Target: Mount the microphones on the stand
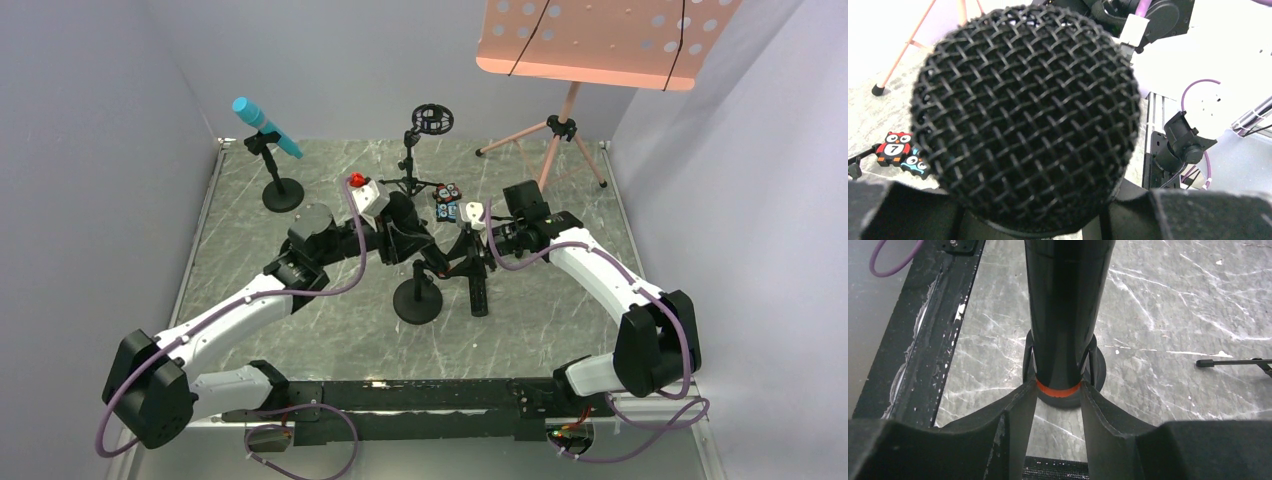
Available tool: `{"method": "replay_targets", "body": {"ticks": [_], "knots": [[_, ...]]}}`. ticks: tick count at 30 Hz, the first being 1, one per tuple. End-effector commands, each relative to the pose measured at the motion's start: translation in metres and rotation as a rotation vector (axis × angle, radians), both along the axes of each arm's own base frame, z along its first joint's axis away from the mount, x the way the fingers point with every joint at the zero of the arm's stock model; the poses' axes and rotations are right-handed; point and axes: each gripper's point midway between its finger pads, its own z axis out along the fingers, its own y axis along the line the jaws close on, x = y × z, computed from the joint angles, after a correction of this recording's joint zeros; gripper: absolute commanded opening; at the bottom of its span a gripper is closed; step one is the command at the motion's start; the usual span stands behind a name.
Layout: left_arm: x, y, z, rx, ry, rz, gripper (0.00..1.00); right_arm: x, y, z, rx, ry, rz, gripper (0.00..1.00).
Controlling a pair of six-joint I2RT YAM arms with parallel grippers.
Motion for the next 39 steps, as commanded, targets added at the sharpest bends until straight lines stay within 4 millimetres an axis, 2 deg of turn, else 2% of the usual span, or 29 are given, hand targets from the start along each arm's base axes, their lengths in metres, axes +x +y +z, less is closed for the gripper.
{"method": "replay_targets", "body": {"ticks": [1, 6, 15, 24, 32, 39], "knots": [[0.008, 0.005, -0.053, 0.098, 0.099, 0.016, 0.00, -0.009, -0.006, -0.017, -0.065, 0.004, 0.032, 0.49], [0.007, -0.001, -0.069, 0.095, 0.119, -0.016, 0.00, -0.006, -0.020, -0.032, -0.130, 0.010, 0.018, 0.55], [0.005, -0.006, -0.108, 0.115, 0.165, -0.047, 0.00, 0.010, -0.048, -0.026, -0.125, 0.001, -0.064, 0.61], [-0.005, -0.006, -0.151, 0.229, 0.217, -0.083, 0.00, 0.012, -0.051, -0.024, -0.106, 0.009, -0.080, 0.61], [-0.011, -0.007, -0.192, 0.245, 0.313, -0.091, 0.00, 0.013, -0.053, -0.021, -0.092, 0.006, -0.091, 0.62], [-0.014, -0.004, -0.209, 0.270, 0.329, -0.075, 0.00, 0.013, -0.053, -0.019, -0.082, 0.012, -0.094, 0.62]]}}
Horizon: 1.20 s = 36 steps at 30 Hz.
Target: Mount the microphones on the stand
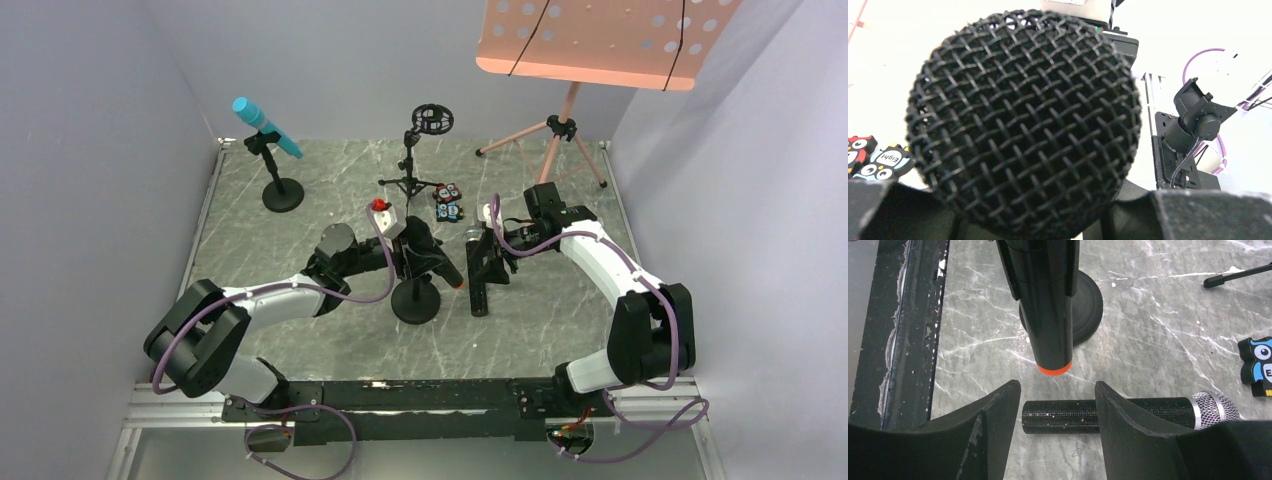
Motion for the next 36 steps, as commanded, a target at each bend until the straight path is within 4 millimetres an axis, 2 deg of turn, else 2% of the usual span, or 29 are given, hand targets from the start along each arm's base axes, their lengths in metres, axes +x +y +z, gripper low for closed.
{"method": "replay_targets", "body": {"ticks": [1, 3, 6, 7, 12, 14, 16, 21, 25, 30, 36], "knots": [[-0.018, 0.028, -0.123, 0.296, 0.322, 0.042, 0.00, -0.002, 0.003, 0.016, 0.051, -0.053, 0.023, 0.62], [-0.018, 0.029, -0.126, 0.306, 0.322, 0.045, 0.00, -0.002, 0.003, 0.016, 0.053, -0.053, 0.024, 0.62], [-0.016, 0.029, -0.119, 0.288, 0.318, 0.064, 0.02, -0.003, 0.003, 0.016, 0.056, -0.051, 0.024, 0.62], [-0.014, 0.029, -0.114, 0.280, 0.320, 0.075, 0.09, -0.003, 0.003, 0.017, 0.057, -0.049, 0.024, 0.62], [-0.004, 0.025, -0.083, 0.240, 0.300, 0.104, 0.58, -0.003, 0.003, 0.017, 0.061, -0.046, 0.026, 0.62], [0.000, 0.023, -0.069, 0.222, 0.286, 0.113, 0.72, -0.003, 0.003, 0.017, 0.062, -0.045, 0.027, 0.62], [0.003, 0.021, -0.056, 0.202, 0.265, 0.110, 0.82, -0.004, 0.002, 0.018, 0.064, -0.045, 0.027, 0.62], [0.006, 0.023, -0.034, 0.168, 0.218, 0.123, 0.98, -0.004, 0.001, 0.019, 0.067, -0.048, 0.024, 0.62], [0.001, 0.030, -0.017, 0.133, 0.155, 0.137, 0.99, -0.004, 0.001, 0.019, 0.069, -0.047, 0.027, 0.62], [-0.013, 0.041, 0.001, 0.122, 0.074, 0.119, 0.99, -0.005, 0.001, 0.019, 0.070, -0.043, 0.034, 0.62], [-0.021, 0.046, -0.004, 0.157, 0.078, 0.091, 0.99, -0.005, 0.002, 0.020, 0.073, -0.044, 0.034, 0.62]]}}
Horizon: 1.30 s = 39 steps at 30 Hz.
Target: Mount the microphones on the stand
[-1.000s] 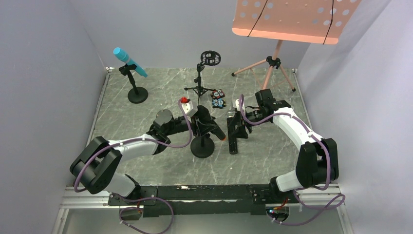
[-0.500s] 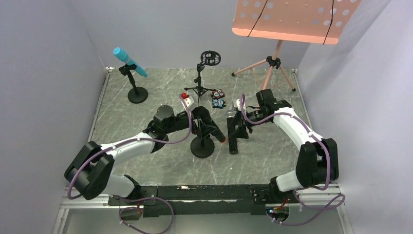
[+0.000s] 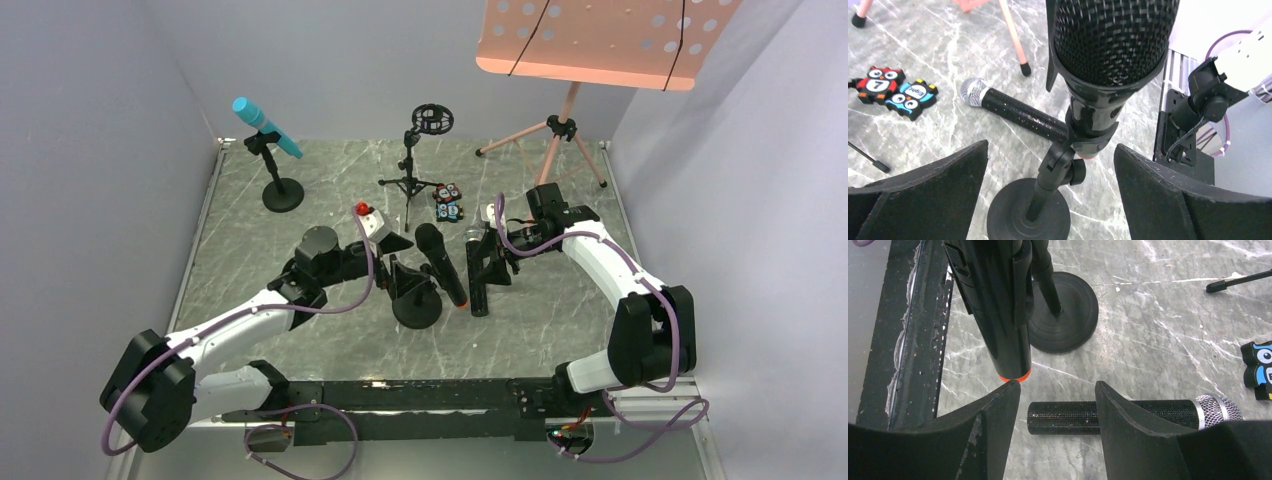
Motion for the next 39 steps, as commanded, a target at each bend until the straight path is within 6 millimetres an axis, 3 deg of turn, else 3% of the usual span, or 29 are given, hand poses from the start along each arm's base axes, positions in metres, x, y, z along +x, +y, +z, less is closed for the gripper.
{"method": "replay_targets", "body": {"ticks": [1, 8, 15, 19, 27, 39], "knots": [[-0.007, 0.001, -0.010, 0.049, 0.017, -0.052, 0.99, -0.001, 0.003, 0.015, 0.047, -0.051, 0.025, 0.62], [-0.018, 0.002, -0.018, 0.042, 0.006, -0.112, 0.99, 0.000, 0.001, 0.015, 0.047, -0.054, 0.018, 0.62], [-0.028, 0.035, -0.037, 0.021, -0.159, -0.072, 0.99, -0.005, 0.000, 0.015, 0.051, -0.063, 0.051, 0.62], [-0.015, 0.050, -0.050, 0.021, -0.212, 0.044, 0.99, -0.006, 0.000, 0.014, 0.052, -0.063, 0.059, 0.63], [-0.018, 0.022, -0.062, 0.038, -0.337, -0.189, 0.96, -0.007, 0.000, 0.014, 0.052, -0.070, 0.064, 0.64], [-0.008, -0.015, -0.073, -0.035, -0.245, -0.412, 0.73, -0.008, -0.001, 0.013, 0.052, -0.062, 0.068, 0.64]]}}
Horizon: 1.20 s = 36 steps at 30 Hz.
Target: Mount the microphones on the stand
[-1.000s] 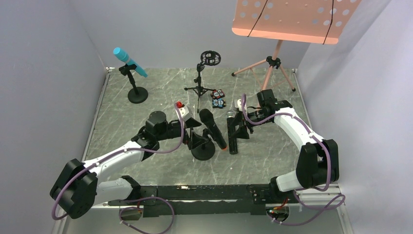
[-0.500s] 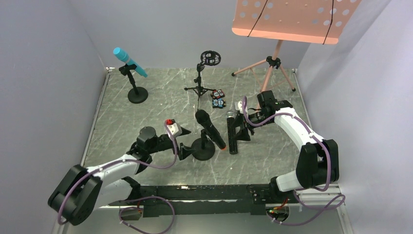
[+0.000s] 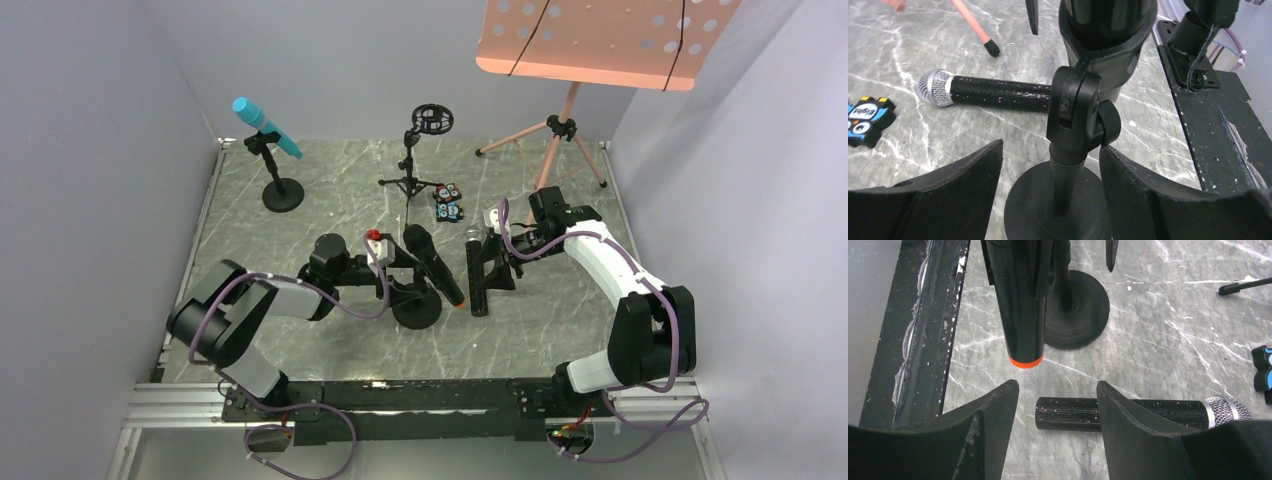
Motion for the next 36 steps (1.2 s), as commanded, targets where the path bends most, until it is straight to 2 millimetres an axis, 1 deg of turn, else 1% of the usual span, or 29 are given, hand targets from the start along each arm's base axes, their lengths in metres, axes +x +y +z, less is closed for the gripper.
{"method": "replay_targets", "body": {"ticks": [1, 7, 9, 11, 12, 13, 17, 19, 21, 23, 26, 29, 32, 36], "knots": [[-0.009, -0.011, 0.019, -0.078, -0.021, -0.139, 0.71, 0.003, 0.004, 0.014, 0.048, -0.052, 0.030, 0.64], [-0.018, -0.014, 0.009, -0.075, 0.046, -0.214, 0.51, 0.003, 0.004, 0.013, 0.048, -0.051, 0.030, 0.64], [-0.019, -0.015, 0.010, -0.072, 0.051, -0.227, 0.48, 0.003, 0.004, 0.013, 0.048, -0.047, 0.031, 0.64], [-0.020, -0.016, 0.011, -0.070, 0.047, -0.238, 0.47, 0.003, 0.004, 0.012, 0.045, -0.046, 0.031, 0.64], [-0.020, -0.017, 0.011, -0.065, 0.044, -0.242, 0.44, 0.003, 0.004, 0.012, 0.044, -0.046, 0.030, 0.64], [-0.020, -0.018, 0.012, -0.059, 0.040, -0.247, 0.40, 0.003, 0.004, 0.012, 0.044, -0.045, 0.029, 0.64], [-0.019, -0.020, 0.007, -0.021, 0.053, -0.245, 0.12, 0.004, 0.004, 0.011, 0.042, -0.046, 0.027, 0.64], [-0.018, -0.018, 0.006, -0.007, 0.045, -0.226, 0.01, 0.004, 0.004, 0.012, 0.042, -0.048, 0.027, 0.64], [-0.015, -0.014, 0.007, 0.007, 0.011, -0.181, 0.00, 0.004, 0.004, 0.012, 0.042, -0.046, 0.026, 0.64], [-0.006, -0.008, 0.011, 0.016, -0.026, -0.091, 0.00, 0.004, 0.004, 0.012, 0.044, -0.049, 0.027, 0.64], [0.006, 0.007, 0.029, -0.015, -0.087, 0.038, 0.00, 0.003, 0.004, 0.012, 0.045, -0.047, 0.028, 0.64], [0.023, 0.029, 0.050, -0.062, -0.150, 0.187, 0.00, 0.003, 0.004, 0.013, 0.046, -0.049, 0.029, 0.64], [0.050, 0.053, 0.069, -0.089, -0.201, 0.373, 0.00, 0.003, 0.004, 0.013, 0.047, -0.051, 0.029, 0.64], [0.093, 0.095, 0.093, -0.136, -0.268, 0.644, 0.00, 0.003, 0.004, 0.014, 0.047, -0.056, 0.029, 0.64]]}}
